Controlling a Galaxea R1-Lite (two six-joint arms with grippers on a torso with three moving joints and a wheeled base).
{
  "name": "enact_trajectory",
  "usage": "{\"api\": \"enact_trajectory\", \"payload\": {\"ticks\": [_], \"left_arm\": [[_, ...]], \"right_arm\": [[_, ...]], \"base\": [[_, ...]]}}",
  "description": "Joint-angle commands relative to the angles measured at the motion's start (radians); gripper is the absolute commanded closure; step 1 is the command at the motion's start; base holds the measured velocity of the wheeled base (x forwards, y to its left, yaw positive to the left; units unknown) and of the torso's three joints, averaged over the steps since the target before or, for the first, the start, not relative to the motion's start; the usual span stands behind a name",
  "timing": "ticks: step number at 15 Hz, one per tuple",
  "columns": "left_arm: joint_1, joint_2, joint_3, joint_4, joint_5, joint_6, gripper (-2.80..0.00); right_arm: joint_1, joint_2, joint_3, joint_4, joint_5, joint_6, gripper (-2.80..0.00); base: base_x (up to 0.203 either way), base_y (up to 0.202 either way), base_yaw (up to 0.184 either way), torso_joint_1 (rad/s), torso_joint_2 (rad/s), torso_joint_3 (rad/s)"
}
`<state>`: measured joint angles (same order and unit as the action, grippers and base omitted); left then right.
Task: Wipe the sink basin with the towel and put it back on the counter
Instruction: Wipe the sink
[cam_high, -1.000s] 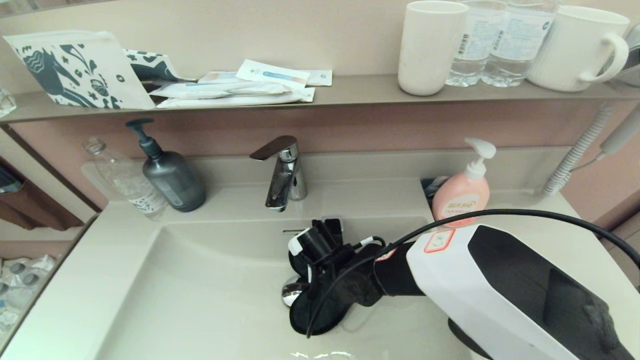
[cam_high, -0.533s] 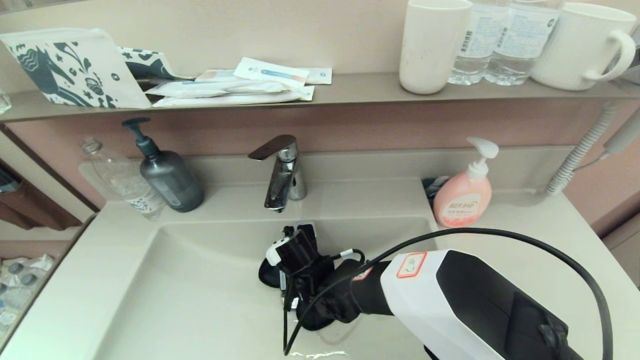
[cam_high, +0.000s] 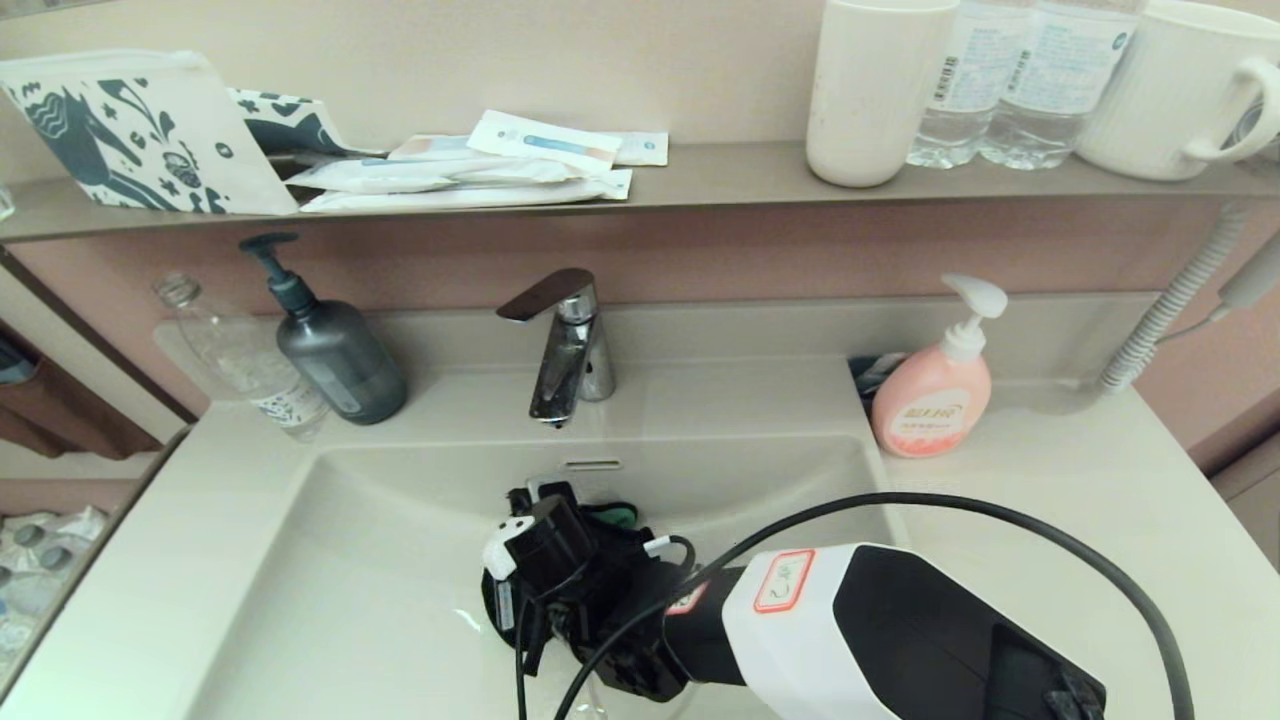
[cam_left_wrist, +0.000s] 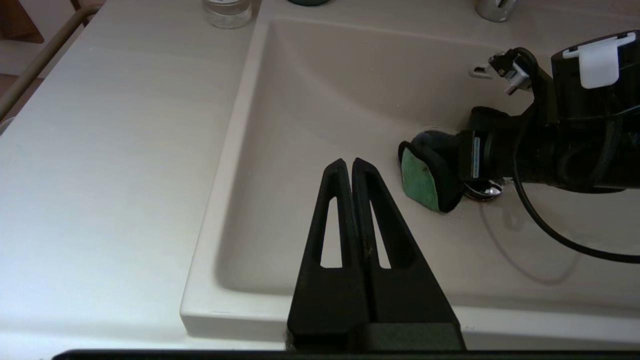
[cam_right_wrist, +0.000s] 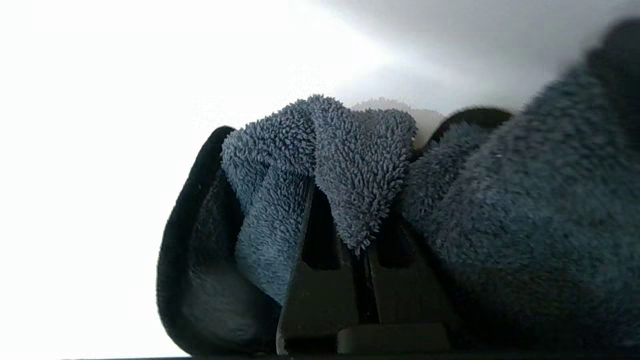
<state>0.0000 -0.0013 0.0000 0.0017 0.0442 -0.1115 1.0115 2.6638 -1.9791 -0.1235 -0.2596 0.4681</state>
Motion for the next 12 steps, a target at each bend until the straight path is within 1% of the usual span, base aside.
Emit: {"api": "enact_trajectory", "payload": {"ticks": [1, 4, 6, 8, 10, 12], "left_arm": [[0.0, 0.001, -0.001, 0.0, 0.0, 0.0, 0.0], [0.0, 0.001, 0.0, 0.0, 0.0, 0.0, 0.0], [0.0, 0.001, 0.0, 0.0, 0.0, 0.0, 0.0], [0.0, 0.001, 0.0, 0.0, 0.0, 0.0, 0.0], [0.0, 0.001, 0.0, 0.0, 0.0, 0.0, 0.0], [0.0, 0.001, 0.0, 0.0, 0.0, 0.0, 0.0]], "right_arm": [[0.016, -0.007, -0.001, 0.009, -0.003, 0.003, 0.0], [0.023, -0.021, -0.001, 0.071, -0.001, 0.003, 0.0], [0.025, -0.038, -0.001, 0.138, 0.001, 0.003, 0.0], [0.029, -0.049, 0.0, 0.254, 0.02, 0.004, 0.0], [0.031, -0.066, 0.002, 0.361, 0.059, 0.004, 0.0], [0.033, -0.078, 0.002, 0.44, 0.059, 0.003, 0.0]], "base": [[0.0, 0.0, 0.0, 0.0, 0.0, 0.0], [0.0, 0.0, 0.0, 0.0, 0.0, 0.0], [0.0, 0.0, 0.0, 0.0, 0.0, 0.0], [0.0, 0.0, 0.0, 0.0, 0.0, 0.0], [0.0, 0.0, 0.0, 0.0, 0.0, 0.0], [0.0, 0.0, 0.0, 0.0, 0.0, 0.0]]}}
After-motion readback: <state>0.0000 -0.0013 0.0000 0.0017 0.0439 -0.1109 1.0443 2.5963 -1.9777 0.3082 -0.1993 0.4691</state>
